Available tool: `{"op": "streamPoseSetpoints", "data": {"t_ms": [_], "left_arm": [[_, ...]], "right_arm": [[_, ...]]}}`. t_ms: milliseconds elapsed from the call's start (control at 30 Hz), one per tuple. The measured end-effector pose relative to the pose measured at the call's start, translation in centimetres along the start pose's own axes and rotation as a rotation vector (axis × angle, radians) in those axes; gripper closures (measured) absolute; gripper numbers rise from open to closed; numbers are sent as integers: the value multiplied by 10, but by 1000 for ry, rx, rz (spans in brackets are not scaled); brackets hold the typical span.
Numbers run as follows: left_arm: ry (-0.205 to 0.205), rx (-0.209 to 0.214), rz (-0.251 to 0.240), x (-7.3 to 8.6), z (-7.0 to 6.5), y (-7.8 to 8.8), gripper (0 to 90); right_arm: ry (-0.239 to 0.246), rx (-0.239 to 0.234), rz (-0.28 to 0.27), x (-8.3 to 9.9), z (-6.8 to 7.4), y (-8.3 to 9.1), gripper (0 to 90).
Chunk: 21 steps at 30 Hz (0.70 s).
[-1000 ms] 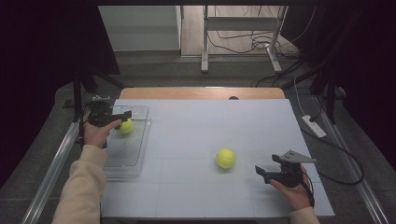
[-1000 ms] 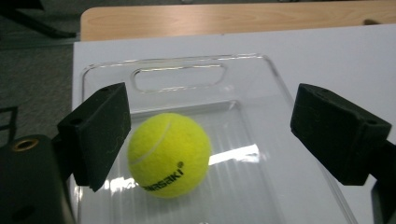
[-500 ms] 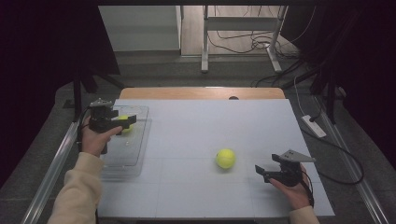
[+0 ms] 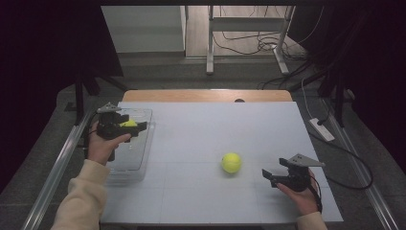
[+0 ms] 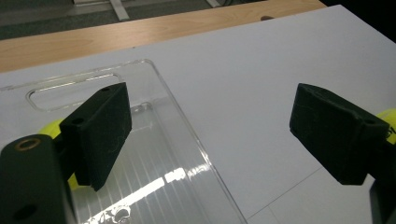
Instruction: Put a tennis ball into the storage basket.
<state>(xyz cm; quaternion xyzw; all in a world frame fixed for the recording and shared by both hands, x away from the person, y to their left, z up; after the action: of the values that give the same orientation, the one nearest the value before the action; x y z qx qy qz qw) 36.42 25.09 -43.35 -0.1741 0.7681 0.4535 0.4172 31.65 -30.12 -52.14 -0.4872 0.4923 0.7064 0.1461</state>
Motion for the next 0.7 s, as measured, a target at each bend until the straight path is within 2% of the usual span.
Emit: {"op": "streamPoseSetpoints", "data": {"t_ms": [67, 333, 700], "left_arm": [[0, 16, -6, 0, -4, 0, 141], [-29, 22, 3, -2, -20, -3, 141], [-52, 57, 1, -1, -33, -10, 141]], "right_arm": [[3, -5, 4, 1, 0, 0, 118], [-3, -5, -6, 1, -1, 3, 118], [-1, -6, -5, 0, -1, 1, 118]]}}
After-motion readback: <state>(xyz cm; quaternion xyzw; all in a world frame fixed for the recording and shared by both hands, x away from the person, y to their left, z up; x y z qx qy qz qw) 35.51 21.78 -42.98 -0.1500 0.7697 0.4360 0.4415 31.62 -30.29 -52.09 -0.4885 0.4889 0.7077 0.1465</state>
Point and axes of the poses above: each handheld gripper's, and its own axes: y roughly backward along the jaws, x roughly out of its underside, z roughly to its left, the point moved 2 cm from there along -y, roughly forward along the jaws, and after that the axes turned 4 degrees about x, right-handed, at the moved point
